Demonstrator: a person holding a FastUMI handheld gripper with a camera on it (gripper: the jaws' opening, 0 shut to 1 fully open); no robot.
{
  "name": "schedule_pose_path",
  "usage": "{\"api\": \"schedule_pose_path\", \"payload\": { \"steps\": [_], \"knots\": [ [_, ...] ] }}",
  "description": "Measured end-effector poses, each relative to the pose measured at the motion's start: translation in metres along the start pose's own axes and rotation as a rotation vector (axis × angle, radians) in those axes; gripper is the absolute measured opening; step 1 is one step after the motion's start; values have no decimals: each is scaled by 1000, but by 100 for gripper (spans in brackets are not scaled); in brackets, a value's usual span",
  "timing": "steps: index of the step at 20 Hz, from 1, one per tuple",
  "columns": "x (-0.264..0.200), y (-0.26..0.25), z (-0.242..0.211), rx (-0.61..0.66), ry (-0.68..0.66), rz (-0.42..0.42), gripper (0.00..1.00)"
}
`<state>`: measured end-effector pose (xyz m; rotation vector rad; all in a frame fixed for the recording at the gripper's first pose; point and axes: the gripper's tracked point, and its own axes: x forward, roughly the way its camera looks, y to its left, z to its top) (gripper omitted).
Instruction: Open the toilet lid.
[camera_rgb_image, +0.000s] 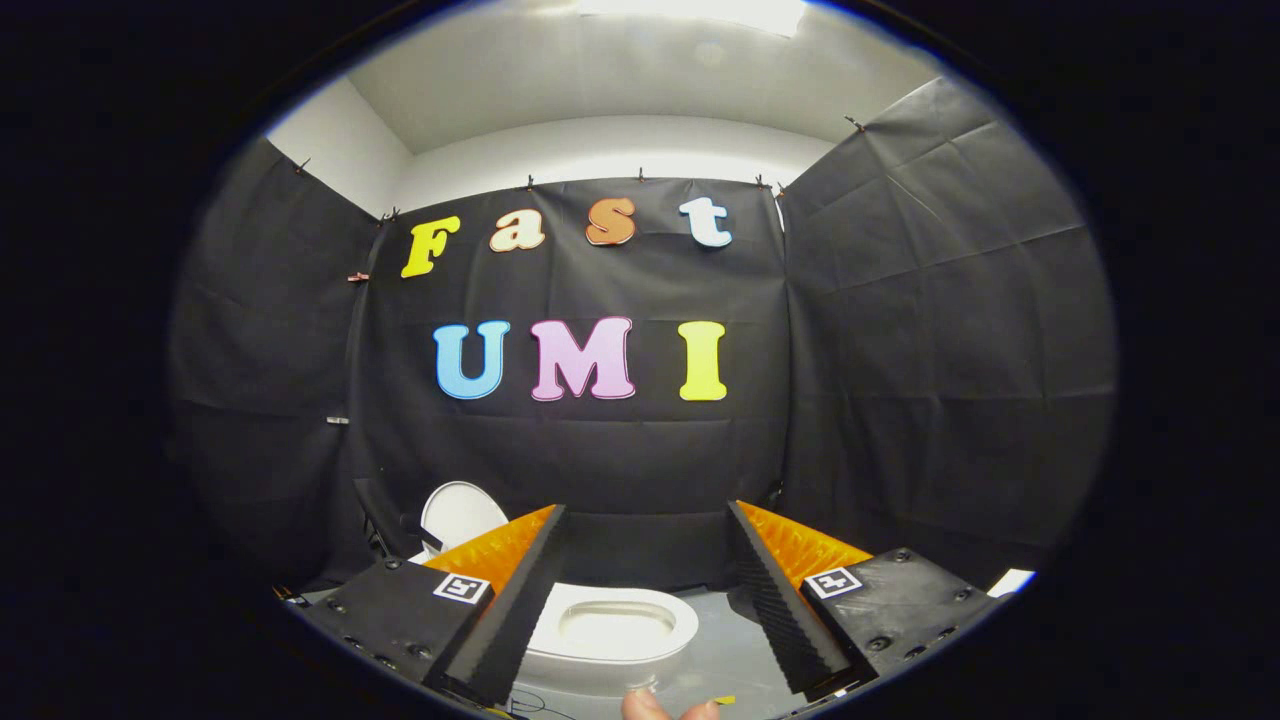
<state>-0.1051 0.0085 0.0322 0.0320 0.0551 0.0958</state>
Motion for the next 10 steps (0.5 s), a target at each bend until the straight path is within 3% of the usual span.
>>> {"api": "schedule_pose_path", "payload": {
  "steps": [10],
  "knots": [
    [1, -3, 2, -6, 0, -11, 98]
  ]
}}
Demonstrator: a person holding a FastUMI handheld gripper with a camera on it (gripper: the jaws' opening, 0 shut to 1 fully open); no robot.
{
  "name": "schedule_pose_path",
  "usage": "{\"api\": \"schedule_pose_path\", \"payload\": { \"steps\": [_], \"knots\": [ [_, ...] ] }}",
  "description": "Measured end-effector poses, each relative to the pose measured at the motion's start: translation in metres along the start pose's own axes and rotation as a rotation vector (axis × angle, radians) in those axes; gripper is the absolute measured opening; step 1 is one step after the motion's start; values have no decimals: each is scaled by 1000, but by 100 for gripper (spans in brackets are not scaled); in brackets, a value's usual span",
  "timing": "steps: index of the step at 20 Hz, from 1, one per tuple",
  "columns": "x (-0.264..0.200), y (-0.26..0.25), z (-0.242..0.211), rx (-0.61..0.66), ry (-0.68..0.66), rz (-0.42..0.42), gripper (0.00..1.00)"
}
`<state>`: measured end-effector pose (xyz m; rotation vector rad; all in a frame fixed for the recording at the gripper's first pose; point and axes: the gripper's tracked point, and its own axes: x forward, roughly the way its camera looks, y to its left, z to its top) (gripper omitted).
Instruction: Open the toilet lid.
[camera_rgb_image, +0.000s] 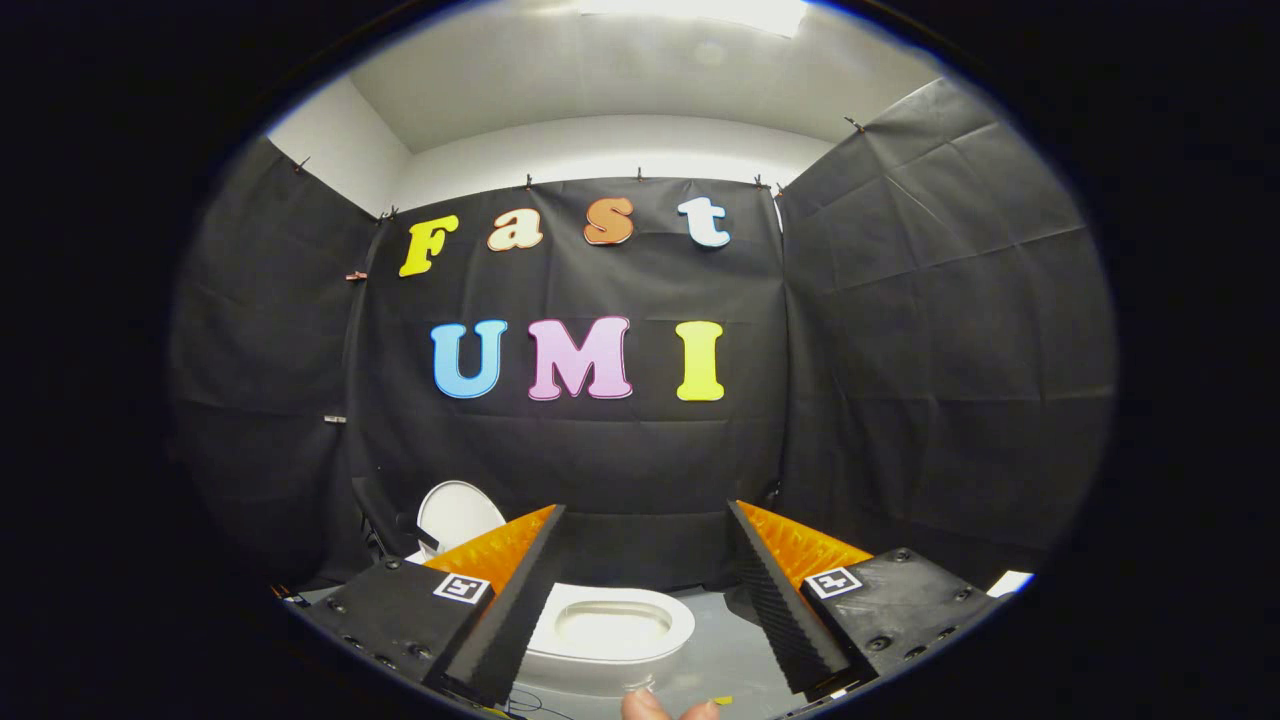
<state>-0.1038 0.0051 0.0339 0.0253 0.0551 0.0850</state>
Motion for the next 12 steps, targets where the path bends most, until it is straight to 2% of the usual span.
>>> {"api": "schedule_pose_path", "payload": {
  "steps": [12],
  "knots": [
    [0, 0, -1, -6, 2, -7, 98]
  ]
}}
